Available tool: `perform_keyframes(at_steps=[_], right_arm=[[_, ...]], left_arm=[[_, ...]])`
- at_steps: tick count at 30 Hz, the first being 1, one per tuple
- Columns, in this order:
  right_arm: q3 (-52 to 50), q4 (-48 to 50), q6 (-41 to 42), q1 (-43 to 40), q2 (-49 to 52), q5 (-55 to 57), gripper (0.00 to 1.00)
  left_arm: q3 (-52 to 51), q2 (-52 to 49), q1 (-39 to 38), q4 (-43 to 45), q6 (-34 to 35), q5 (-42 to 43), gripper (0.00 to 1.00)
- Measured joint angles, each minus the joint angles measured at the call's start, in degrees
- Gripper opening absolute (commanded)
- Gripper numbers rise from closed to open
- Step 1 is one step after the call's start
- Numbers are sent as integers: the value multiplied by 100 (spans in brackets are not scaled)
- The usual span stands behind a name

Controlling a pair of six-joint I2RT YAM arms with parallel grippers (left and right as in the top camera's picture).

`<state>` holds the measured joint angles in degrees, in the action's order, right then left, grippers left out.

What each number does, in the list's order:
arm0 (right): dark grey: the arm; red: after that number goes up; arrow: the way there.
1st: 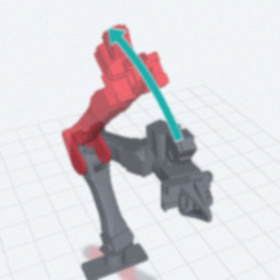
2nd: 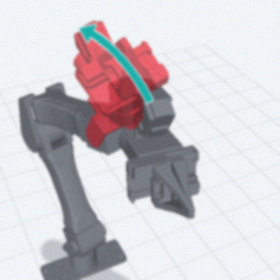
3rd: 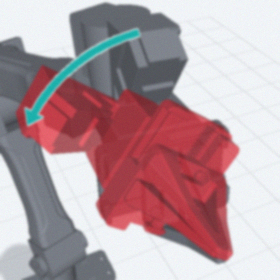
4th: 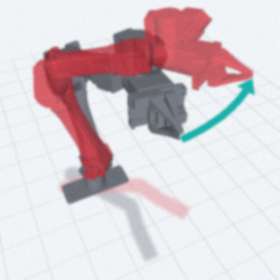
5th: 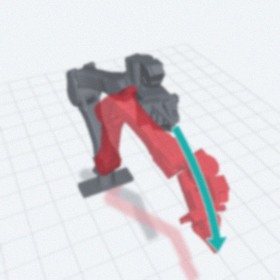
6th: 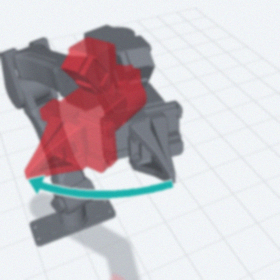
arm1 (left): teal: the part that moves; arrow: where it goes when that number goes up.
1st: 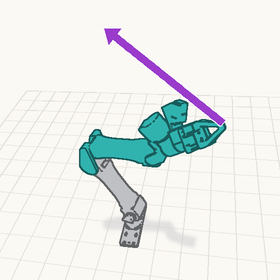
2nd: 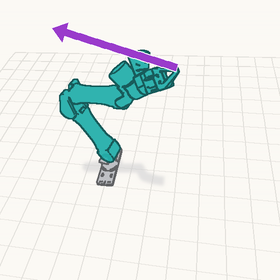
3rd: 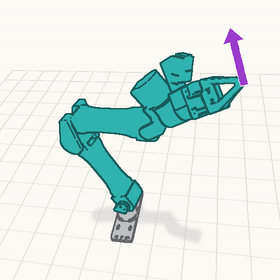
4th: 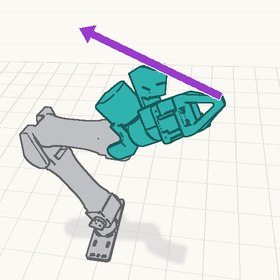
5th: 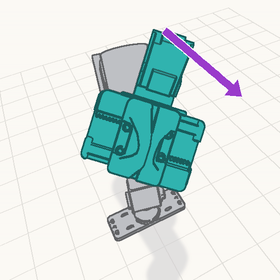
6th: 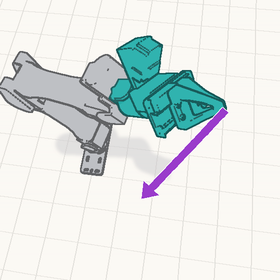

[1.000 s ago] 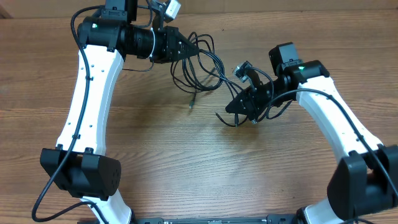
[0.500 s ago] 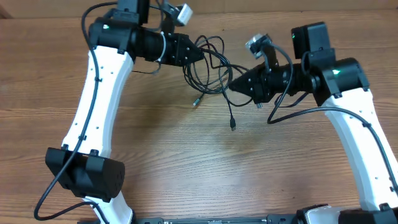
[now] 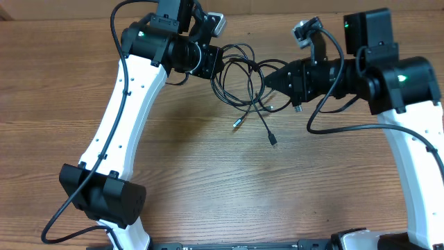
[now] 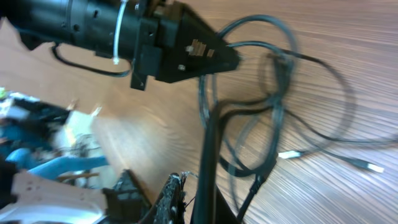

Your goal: Untangle cables

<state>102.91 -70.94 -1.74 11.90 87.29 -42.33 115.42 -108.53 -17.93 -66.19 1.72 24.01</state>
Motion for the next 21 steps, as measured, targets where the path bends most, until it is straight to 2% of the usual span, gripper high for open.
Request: perform_keyframes(at_steps=[7,16,21], right_arm=[[210,-387,107,2,-2,581,4],[210,-236,157,-2,-2,52,4],[210,-175,155,-2,-2,33,4]], left_arm=[[0,24,-11,24,114,-369,5],[0,33,-11,22,146,-535,4],[0,33,-98,20,157,-1128,5]])
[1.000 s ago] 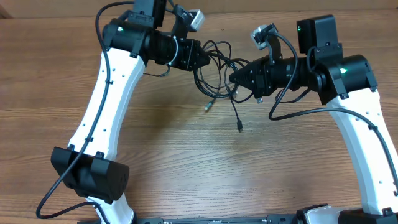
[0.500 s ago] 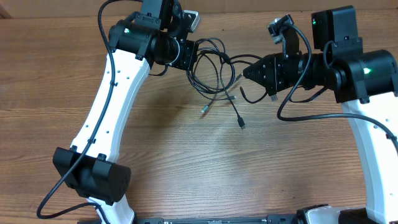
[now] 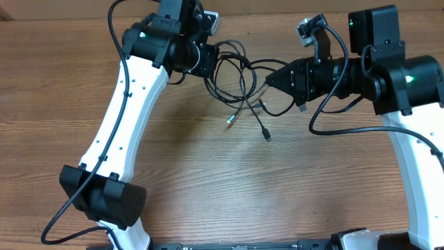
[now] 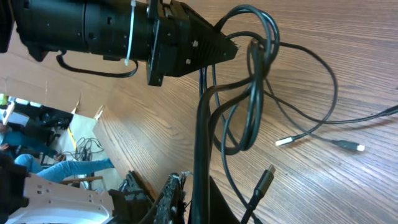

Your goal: Untangle cables

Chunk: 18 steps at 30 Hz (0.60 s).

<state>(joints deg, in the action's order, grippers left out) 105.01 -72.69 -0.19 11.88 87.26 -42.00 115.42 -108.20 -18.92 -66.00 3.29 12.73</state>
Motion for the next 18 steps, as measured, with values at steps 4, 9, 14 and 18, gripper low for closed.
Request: perform_keyframes(at_steps=[4,9,14,18], right_arm=[[0,-24,0,0,0,503,4],[0,-7,17,2,0,616,4],[0,267,140,15,2,-17,4],[0,575,743,15,2,-457,4]], left_arm=[[0,0,-131,2,127,-721,5],[0,0,-212,79,599,-1381,4],[0,0,-273,160,1086,-1635,5],[0,0,-391,170,1233,-1832,4]])
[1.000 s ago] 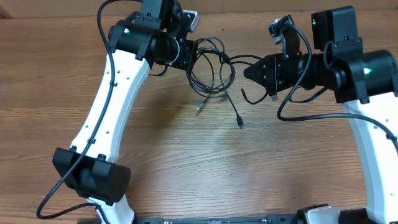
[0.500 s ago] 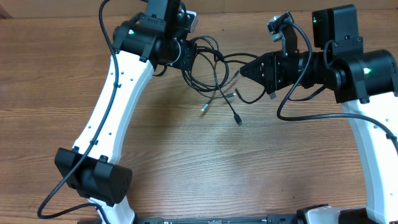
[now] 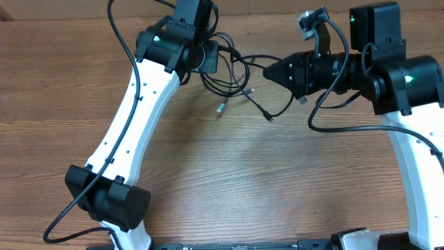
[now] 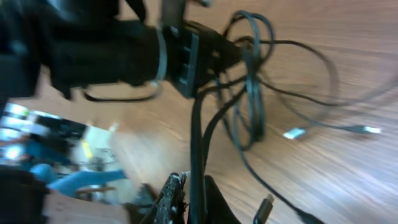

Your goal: Untangle cables

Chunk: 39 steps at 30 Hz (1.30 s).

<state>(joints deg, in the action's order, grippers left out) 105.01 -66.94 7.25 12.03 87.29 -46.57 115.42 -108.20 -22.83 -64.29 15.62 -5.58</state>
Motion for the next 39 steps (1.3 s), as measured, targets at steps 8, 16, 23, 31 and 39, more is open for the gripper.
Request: perform_keyframes(at_steps=[8,16,23,31,39], right_arm=[[0,721,1141,0,0,-490,4],[0,1154,1917,0,0,-448,4],[0,1158,2258,0,85,549,4],[0,1145,2428,0,511,1099,4],[0,693,2448,2,876,1082,4]], left_arm=[[-33,0,-278,7,116,-415,4],[-74,0,-400,0,374,-295,4],[-79,0,-400,-136,422,203,4],[-96,-2,-398,-216,424,1545,4],[-109,-2,-393,317,538,3034,4]])
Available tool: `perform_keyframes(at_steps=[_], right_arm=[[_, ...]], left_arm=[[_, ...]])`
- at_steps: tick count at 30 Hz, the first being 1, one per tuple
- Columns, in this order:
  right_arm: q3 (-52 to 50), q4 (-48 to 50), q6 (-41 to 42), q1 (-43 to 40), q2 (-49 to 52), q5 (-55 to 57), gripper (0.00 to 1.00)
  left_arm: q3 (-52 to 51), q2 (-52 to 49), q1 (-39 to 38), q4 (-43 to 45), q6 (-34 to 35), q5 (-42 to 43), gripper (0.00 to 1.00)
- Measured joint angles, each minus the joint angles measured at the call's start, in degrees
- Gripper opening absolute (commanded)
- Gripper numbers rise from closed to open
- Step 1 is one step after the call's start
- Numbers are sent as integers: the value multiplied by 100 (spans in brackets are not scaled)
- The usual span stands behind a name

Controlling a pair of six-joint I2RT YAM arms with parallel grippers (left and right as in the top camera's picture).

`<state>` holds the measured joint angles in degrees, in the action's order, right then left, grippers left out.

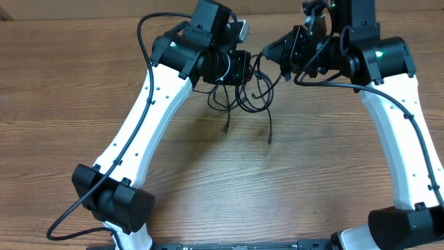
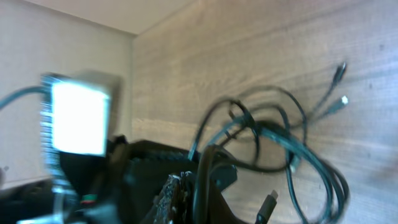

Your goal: Untangle cables

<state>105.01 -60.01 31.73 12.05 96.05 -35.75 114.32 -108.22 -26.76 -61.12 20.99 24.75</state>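
Note:
A tangle of thin black cables point(image 1: 251, 90) hangs in loops between my two grippers near the table's far edge. Two loose ends, one with a silver plug point(image 1: 227, 128) and one with a dark plug point(image 1: 270, 140), trail toward the near side. My left gripper point(image 1: 241, 67) is shut on the bundle's left side. My right gripper point(image 1: 268, 51) is shut on a black cable strand; in the right wrist view that strand point(image 2: 200, 180) runs up between the fingers, and the loops point(image 2: 283, 140) spread beyond them. The grippers are close together.
The wooden table point(image 1: 208, 187) spreads below. The white left arm point(image 1: 149, 111) crosses the left half and the right arm point(image 1: 399, 118) runs down the right side. The left gripper's black body point(image 2: 134, 171) and a pale block point(image 2: 76, 118) fill the right wrist view's left.
Both grippers have moved toward each other and toward the far edge. The left gripper has shifted right. The loops are bunched tighter, and the two loose ends now point straight toward the near side.
At first the grippers stood well apart, each holding a side of the tangle spread between them. Over the following moments the left gripper moved rightward and farther back, the right held on, and now the bundle hangs bunched between two close grippers.

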Motion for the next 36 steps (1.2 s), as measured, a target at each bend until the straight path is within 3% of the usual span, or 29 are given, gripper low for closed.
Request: perform_keyframes(at_steps=[12,20,24,32,36], right_arm=[[0,-258,0,450,153,-22,4],[0,-96,-4,514,168,127,4],[0,109,-2,511,175,170,4],[0,560,328,437,175,297,4],[0,723,625,365,175,369,4]], left_arm=[[-24,0,339,855,1180,378,4],[-26,0,876,833,1423,1008,4],[-26,0,1097,835,1180,1600,4],[-28,0,1113,365,-332,2804,4],[-31,0,1113,280,-769,3088,4]])
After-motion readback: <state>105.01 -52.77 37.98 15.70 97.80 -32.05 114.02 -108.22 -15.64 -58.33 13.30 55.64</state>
